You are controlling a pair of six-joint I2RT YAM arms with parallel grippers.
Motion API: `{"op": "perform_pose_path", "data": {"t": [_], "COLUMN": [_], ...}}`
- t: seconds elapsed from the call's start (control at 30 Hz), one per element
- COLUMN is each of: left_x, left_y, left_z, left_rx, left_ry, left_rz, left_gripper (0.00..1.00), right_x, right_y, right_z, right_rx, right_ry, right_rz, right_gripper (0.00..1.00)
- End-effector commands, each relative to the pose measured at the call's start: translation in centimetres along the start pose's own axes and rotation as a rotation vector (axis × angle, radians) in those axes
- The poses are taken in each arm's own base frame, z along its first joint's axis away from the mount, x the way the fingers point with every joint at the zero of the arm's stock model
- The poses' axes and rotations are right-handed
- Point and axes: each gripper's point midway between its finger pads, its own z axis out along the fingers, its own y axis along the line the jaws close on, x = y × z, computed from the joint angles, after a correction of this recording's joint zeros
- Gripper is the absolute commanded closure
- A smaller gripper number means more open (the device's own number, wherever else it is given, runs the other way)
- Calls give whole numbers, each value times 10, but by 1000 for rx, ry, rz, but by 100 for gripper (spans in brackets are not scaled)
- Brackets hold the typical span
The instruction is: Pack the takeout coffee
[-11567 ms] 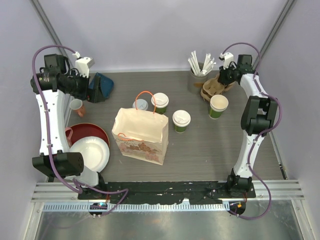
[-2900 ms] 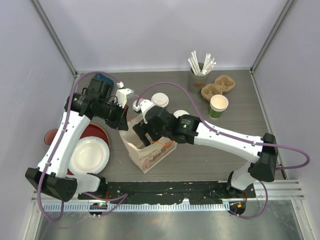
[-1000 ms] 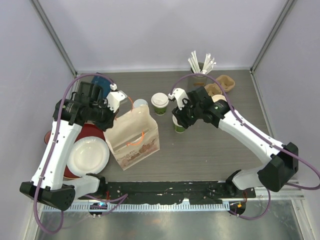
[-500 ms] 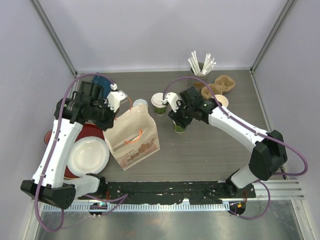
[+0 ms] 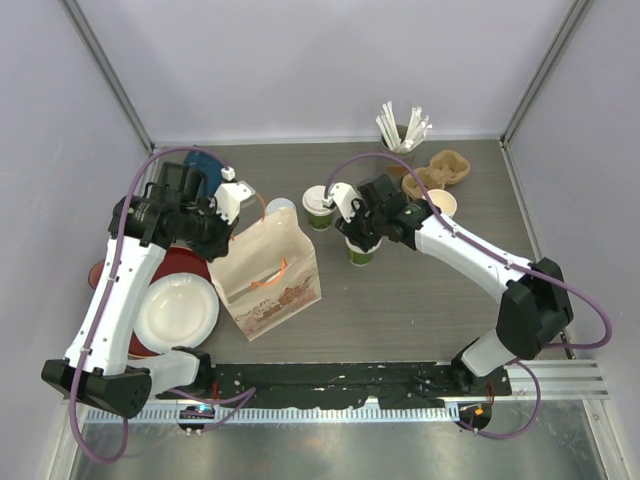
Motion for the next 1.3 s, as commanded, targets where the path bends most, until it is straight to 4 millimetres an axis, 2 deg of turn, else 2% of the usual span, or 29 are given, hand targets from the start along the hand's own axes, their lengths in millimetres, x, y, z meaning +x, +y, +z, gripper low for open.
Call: {"op": "perform_pose_path", "data": {"t": [0.0, 0.13, 0.37, 0.5, 0.63, 0.87, 1.07, 1.2, 1.27], "left_x": [20, 19, 19, 19, 20, 18, 17, 15, 13], "left_y": [-16, -16, -18, -18, -19, -21, -21, -22, -24], "left_z": [-8, -6, -5, -6, -6, -6, -5, -2, 0], "left_rx": [64, 73, 84, 86, 91, 101, 106, 121, 138], "left_ry": [74, 76, 75, 76, 80, 71, 74, 68, 64], "left_rz": [-21, -25, -25, -20, -17, -17, -18, -24, -31], "left_gripper": [100, 100, 100, 100, 100, 100, 100, 100, 100], "right_x": [-8, -6, 9, 2, -2, -2, -9, -21, -30], "right_y": [0, 10, 10, 8, 8, 9, 8, 5, 1], "right_z": [5, 4, 10, 5, -3, -8, -16, -31, -43], "right_rx": [1, -7, -2, 8, 2, 6, 8, 18, 38], "right_ry": [-30, -27, 20, 11, 14, 17, 1, -23, -43], "right_rz": [-18, -53, -42, -39, -25, -11, -3, 22, 32], "right_gripper": [62, 62, 62, 74, 75, 83, 92, 99, 99]}}
